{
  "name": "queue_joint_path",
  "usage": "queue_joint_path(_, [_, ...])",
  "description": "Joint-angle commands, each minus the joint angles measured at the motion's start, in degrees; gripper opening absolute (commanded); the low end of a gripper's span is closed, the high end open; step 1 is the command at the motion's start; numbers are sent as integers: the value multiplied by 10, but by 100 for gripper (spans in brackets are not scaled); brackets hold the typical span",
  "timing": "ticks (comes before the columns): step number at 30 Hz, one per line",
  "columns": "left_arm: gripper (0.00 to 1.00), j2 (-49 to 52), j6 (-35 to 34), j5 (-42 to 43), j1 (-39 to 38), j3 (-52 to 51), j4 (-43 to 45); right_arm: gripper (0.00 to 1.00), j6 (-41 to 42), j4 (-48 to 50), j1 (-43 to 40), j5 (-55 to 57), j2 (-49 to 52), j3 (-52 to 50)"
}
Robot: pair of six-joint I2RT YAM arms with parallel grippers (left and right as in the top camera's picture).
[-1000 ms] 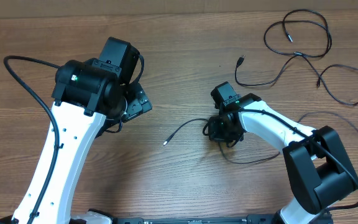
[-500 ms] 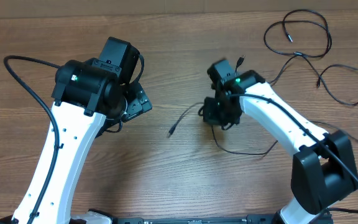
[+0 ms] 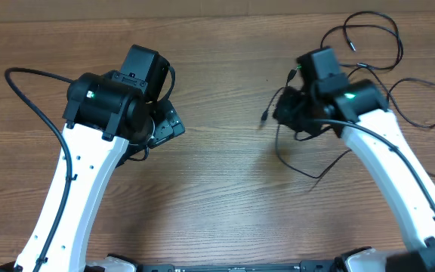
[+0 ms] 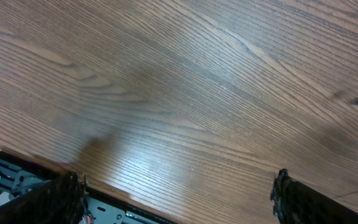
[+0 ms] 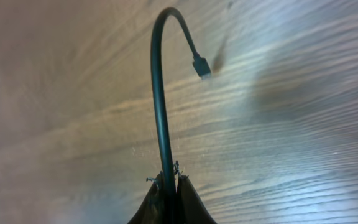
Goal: Untangle cables
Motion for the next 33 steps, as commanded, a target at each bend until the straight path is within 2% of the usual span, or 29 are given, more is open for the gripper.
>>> queue_joint_path(1, [100, -10, 2, 0, 2, 13, 2, 4, 13, 0, -21, 31, -40, 18])
queue_joint_path(4, [100, -10, 2, 0, 2, 13, 2, 4, 23, -5, -45, 70, -67, 18])
queue_joint_path(9, [100, -10, 2, 0, 2, 13, 2, 4, 164, -53, -91, 198, -108, 18])
queue_joint_path(20, [100, -8, 2, 0, 2, 13, 2, 4, 163, -92, -182, 319, -130, 17])
queue_joint_path(33, [99, -3, 2, 0, 2, 12, 2, 4, 163, -113, -372, 335, -89, 17])
